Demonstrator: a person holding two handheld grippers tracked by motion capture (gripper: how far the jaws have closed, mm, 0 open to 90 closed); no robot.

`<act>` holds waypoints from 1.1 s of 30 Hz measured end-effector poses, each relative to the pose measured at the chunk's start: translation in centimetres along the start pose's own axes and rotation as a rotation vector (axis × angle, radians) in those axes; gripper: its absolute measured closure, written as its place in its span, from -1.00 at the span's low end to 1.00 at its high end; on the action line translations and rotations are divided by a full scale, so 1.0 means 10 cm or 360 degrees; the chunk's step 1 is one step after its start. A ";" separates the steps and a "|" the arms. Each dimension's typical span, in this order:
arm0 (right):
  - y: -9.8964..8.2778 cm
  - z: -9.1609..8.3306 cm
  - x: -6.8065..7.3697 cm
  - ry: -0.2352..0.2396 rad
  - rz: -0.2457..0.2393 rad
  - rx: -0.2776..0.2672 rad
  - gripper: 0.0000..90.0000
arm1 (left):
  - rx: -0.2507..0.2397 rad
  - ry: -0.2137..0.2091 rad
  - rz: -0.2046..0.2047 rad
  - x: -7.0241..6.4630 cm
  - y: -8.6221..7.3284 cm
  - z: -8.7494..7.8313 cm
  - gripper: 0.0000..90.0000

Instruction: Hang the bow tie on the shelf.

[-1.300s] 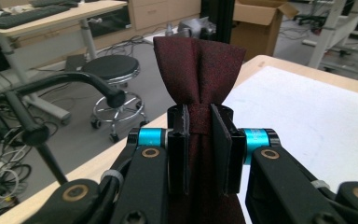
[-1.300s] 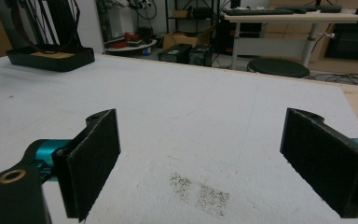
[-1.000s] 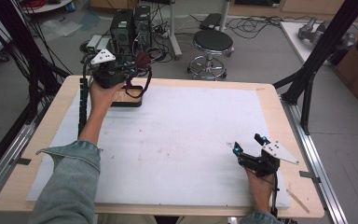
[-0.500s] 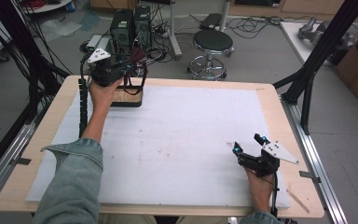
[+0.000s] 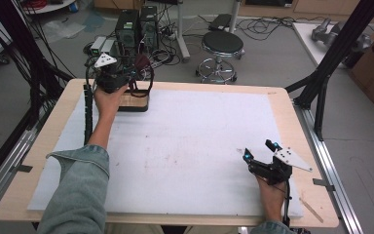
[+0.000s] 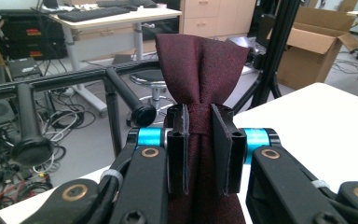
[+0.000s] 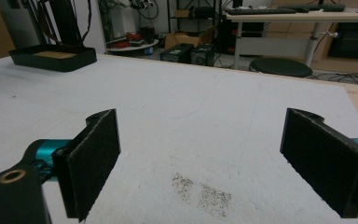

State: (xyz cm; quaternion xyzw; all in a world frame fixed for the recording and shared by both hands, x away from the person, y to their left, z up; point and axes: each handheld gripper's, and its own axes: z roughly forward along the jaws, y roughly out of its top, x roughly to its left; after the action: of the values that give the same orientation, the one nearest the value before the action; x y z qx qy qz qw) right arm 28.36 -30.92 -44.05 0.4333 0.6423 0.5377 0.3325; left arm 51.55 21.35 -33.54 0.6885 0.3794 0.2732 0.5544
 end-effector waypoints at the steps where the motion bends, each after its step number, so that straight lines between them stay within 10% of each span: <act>1: 0.00 0.00 0.00 -0.0001 0.0001 0.0001 -0.76 | 0.0001 0.0002 0.0000 0.00 -0.01 0.00 0.71; 20: 0.00 0.00 0.00 0.0001 0.0001 -0.0001 -0.76 | 0.0126 0.0063 0.0038 0.05 -0.20 0.05 0.63; 33: 0.00 0.00 0.00 -0.0005 -0.0001 0.0001 -0.76 | 0.0104 0.0021 0.0042 0.09 -0.20 -0.11 0.24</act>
State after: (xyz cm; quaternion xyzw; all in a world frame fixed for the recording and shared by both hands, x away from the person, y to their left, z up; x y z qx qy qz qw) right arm 28.34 -30.90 -44.04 0.4340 0.6421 0.5368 0.3335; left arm 50.73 22.89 -35.27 0.7094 0.3826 0.2725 0.5255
